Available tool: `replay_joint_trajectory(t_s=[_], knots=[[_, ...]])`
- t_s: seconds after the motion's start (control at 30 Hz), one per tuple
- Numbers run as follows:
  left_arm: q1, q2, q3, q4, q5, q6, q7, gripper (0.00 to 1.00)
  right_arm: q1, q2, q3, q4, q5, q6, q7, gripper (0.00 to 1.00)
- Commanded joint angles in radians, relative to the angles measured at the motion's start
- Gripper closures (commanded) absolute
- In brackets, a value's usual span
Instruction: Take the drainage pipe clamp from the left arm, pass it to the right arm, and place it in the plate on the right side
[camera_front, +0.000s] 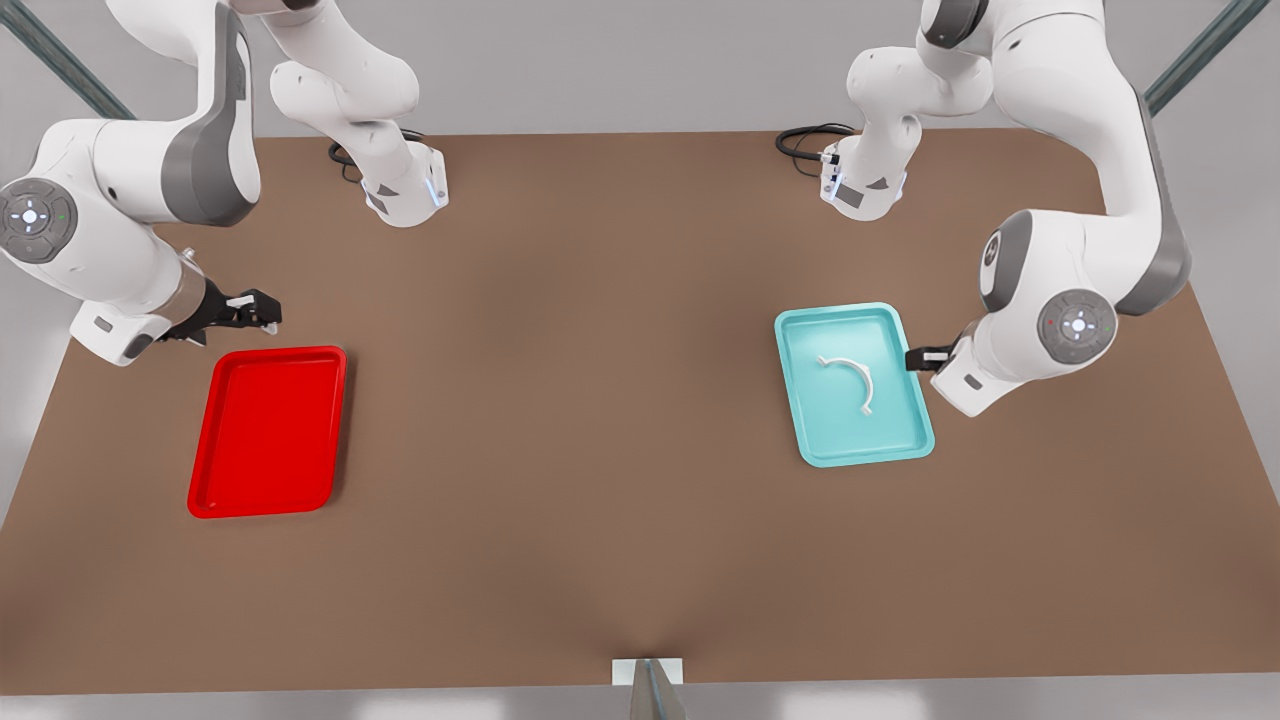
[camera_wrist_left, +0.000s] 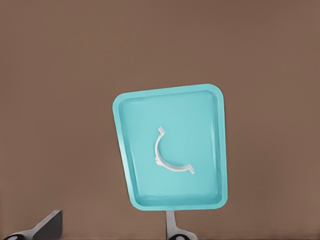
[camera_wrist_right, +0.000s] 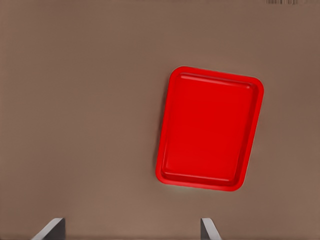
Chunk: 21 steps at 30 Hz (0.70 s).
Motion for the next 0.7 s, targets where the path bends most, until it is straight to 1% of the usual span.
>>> replay_joint_trajectory(t_s=[0.0, 0.07, 0.1, 0.13, 0.17, 0.2, 0.23, 0.27, 0.3, 0.5, 0.53, 0.57, 0.67], knots=[[-0.001, -0.001, 0.0, -0.005, 0.001, -0.018, 0.122, 0.0, 0.0, -0.001, 0.0, -0.001, 0.0, 0.006, -0.05, 0.0], [-0.001, 0.013, 0.0, -0.017, 0.001, -0.014, 0.117, 0.0, 0.0, 0.001, -0.002, -0.001, -0.002, 0.005, -0.051, 0.0], [-0.004, 0.031, 0.0, -0.112, 0.0, 0.097, 0.076, 0.0, 0.0, 0.001, -0.002, -0.001, -0.003, 0.005, -0.051, 0.0], [-0.002, 0.045, 0.0, -0.234, 0.0, 0.273, 0.04, 0.0, 0.0, 0.002, 0.0, -0.002, -0.008, 0.005, -0.051, 0.0], [0.007, 0.102, 0.0, -0.268, -0.008, 0.36, 0.013, 0.0, 0.0, 0.002, -0.002, -0.005, -0.008, 0.006, -0.056, 0.0], [0.016, 0.111, 0.0, -0.31, -0.035, 0.428, 0.011, 0.0, 0.0, 0.001, -0.002, -0.007, -0.008, 0.006, -0.058, 0.0], [0.018, 0.116, 0.003, -0.399, -0.072, 0.584, 0.008, 0.0, 0.0, -0.001, -0.002, -0.009, -0.008, 0.006, -0.056, 0.0], [0.053, 0.163, 0.004, -0.485, -0.166, 0.798, 0.029, 0.0, 0.0, 0.001, 0.0, -0.01, -0.008, 0.006, -0.056, 0.0], [0.058, 0.185, 0.005, -0.51, -0.178, 0.862, 0.079, 0.0, 0.0, 0.001, -0.002, -0.015, -0.008, 0.012, -0.058, 0.0], [0.072, 0.203, 0.008, -0.559, -0.18, 0.868, 0.275, 0.0, 0.0, 0.001, -0.002, -0.024, -0.008, 0.017, -0.058, 0.0], [0.069, 0.202, 0.009, -0.57, -0.164, 0.868, 0.31, 0.0, 0.0, 0.001, 0.0, -0.024, -0.008, 0.017, -0.058, 0.0], [0.065, 0.194, 0.009, -0.576, -0.066, 0.87, 0.309, 0.0, -0.002, 0.002, 0.0, -0.024, -0.008, 0.017, -0.064, 0.0], [0.062, 0.179, 0.009, -0.591, -0.066, 0.861, 0.292, 0.0, -0.002, 0.004, -0.002, -0.024, -0.008, 0.018, -0.065, 0.0]])
